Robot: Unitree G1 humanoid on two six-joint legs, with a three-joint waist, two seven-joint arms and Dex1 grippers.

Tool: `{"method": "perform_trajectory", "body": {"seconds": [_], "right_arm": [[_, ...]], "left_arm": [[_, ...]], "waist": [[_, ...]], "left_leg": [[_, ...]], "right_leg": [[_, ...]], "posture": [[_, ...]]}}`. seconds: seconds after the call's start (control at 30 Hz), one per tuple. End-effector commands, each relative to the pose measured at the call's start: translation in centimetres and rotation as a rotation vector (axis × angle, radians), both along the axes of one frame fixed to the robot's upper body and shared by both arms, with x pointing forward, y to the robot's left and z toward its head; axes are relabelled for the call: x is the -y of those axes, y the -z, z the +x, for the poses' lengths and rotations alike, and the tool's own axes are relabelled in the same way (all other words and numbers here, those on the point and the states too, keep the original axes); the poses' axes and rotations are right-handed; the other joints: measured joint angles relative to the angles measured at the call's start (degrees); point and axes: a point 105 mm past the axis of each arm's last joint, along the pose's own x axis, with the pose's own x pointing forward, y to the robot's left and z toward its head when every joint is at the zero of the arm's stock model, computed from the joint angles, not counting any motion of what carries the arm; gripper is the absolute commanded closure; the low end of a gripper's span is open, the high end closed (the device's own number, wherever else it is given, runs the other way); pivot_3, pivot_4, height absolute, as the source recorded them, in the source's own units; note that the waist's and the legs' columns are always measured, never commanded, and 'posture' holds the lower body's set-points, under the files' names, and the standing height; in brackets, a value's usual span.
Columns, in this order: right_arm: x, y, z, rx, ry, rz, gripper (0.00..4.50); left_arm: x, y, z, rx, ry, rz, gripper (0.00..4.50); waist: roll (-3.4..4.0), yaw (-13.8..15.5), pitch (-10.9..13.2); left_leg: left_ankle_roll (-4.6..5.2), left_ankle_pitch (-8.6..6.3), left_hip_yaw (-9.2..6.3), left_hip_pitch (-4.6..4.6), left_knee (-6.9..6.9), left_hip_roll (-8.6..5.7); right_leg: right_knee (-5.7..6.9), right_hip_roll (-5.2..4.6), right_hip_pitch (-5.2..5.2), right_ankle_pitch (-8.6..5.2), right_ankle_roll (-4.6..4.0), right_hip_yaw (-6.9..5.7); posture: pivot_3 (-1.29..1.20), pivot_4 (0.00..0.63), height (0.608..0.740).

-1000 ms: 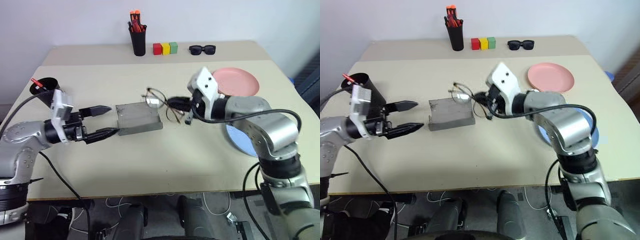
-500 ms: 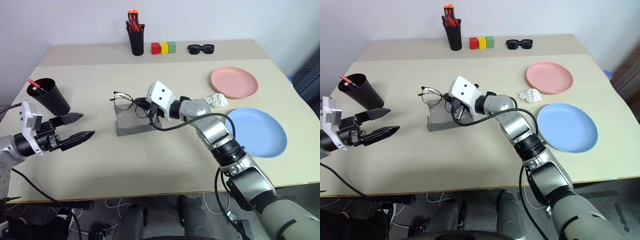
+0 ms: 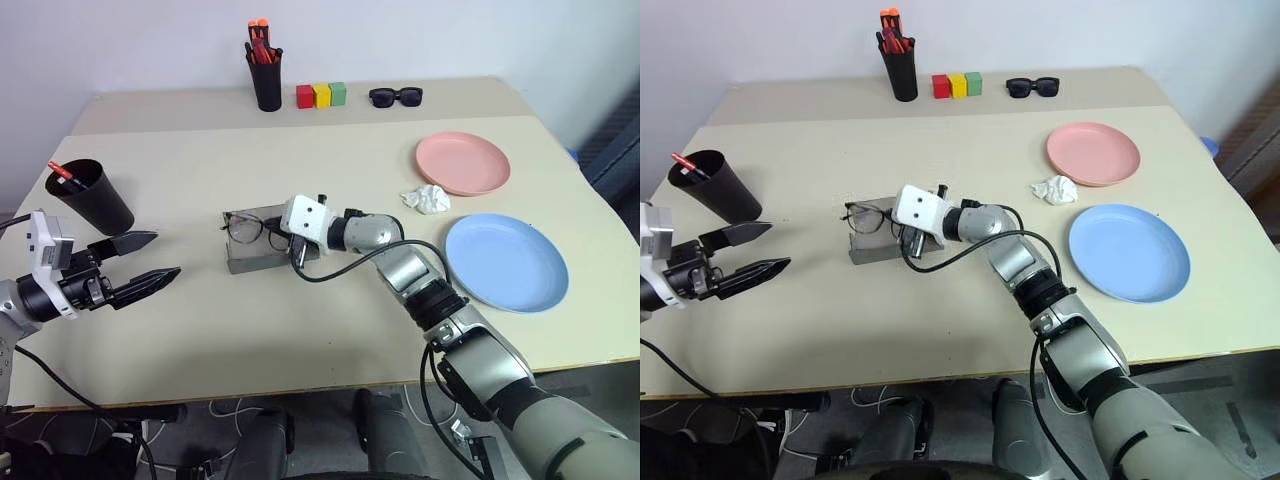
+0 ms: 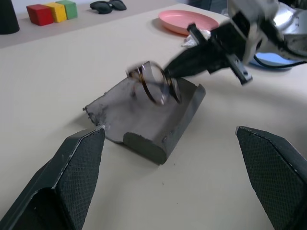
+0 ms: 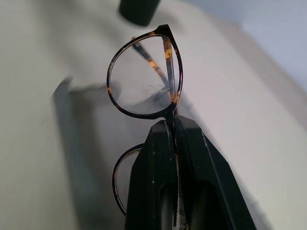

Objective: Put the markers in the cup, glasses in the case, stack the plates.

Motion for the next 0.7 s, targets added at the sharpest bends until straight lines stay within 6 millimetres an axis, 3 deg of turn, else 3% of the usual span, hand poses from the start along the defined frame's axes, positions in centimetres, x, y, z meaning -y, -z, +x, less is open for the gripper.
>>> {"method": "perform_trajectory", "body": {"seconds": [0.03,0.27,0.47,0.6,0.63,0.7], "right_arm": [[0.5,0.5,0.1,0.0,0.008,-0.055,4.48],[2.6,0.6,0.3,-0.064,0.056,-0.134,4.48],[1.0,-0.4,-2.8,-0.125,-0.106,-0.075,4.48],[0.8,0.0,-3.1,-0.121,-0.117,-0.096,4.48],[0.8,0.0,-2.9,-0.123,-0.11,-0.092,3.85],[0.9,-0.1,-2.8,-0.13,-0.11,-0.088,3.16]], "left_arm": [[1.5,-1.6,0.1,0.057,0.024,0.025,0.0],[2.3,-1.6,0.3,0.06,0.022,0.033,0.0],[1.7,-1.1,0.6,0.061,0.018,0.031,0.0],[1.5,-1.1,0.8,0.069,0.02,0.038,0.0],[1.4,-1.1,0.8,0.072,0.02,0.039,0.0],[1.4,-1.2,0.8,0.074,0.02,0.038,0.0]], "waist": [[0.0,0.0,0.0],[0.01,0.2,0.0],[0.0,0.6,0.0],[0.0,0.6,0.0],[0.0,0.6,0.0],[0.0,0.6,0.0]], "left_leg": [[0.0,0.0,0.0,0.0,0.0,0.0],[-0.01,0.0,-0.01,0.01,0.0,-0.01],[0.0,0.0,-0.01,0.01,0.01,0.0],[-0.01,0.0,0.0,0.02,0.01,0.0],[0.0,0.0,0.0,0.02,0.01,0.0],[-0.01,0.0,0.0,0.01,0.01,0.0]], "right_leg": [[0.0,0.0,0.0,0.0,0.0,0.0],[0.01,0.0,0.02,0.0,0.0,0.0],[0.0,0.0,0.03,0.0,0.0,0.0],[0.01,0.0,0.02,0.0,0.0,0.0],[0.01,0.0,0.02,0.0,0.0,0.0],[0.0,0.0,0.02,0.0,0.0,0.0]], "posture": [[0.0,0.15,0.74],[0.0,0.15,0.74],[0.0,0.15,0.74],[0.0,0.15,0.74],[0.0,0.15,0.74],[0.0,0.15,0.74]]}}
